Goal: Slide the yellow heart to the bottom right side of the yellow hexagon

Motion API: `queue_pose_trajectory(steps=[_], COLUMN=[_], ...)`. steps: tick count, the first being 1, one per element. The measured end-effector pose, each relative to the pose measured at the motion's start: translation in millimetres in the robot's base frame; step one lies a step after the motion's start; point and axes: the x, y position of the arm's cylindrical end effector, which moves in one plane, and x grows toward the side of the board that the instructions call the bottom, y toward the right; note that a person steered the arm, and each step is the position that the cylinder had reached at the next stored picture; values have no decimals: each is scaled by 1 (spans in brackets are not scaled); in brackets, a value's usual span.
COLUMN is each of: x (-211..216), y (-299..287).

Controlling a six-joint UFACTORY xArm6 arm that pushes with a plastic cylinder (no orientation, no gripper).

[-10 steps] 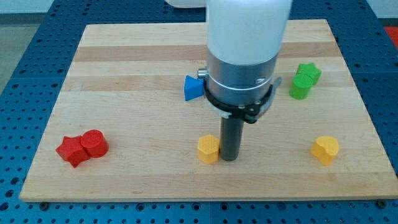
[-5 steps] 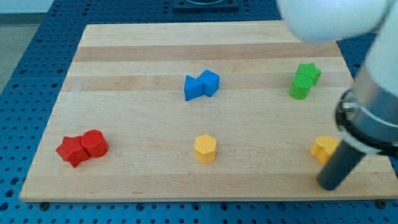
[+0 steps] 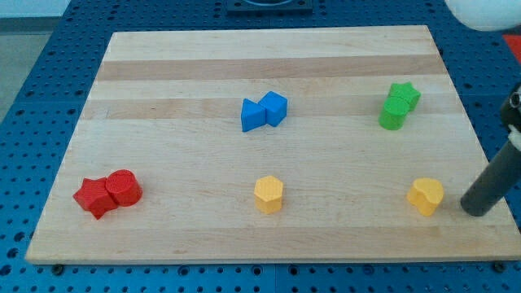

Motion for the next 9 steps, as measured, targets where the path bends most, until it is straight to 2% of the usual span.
queue_pose_trajectory(steps=[3,9], x=[-20,-8], y=[-35,-134])
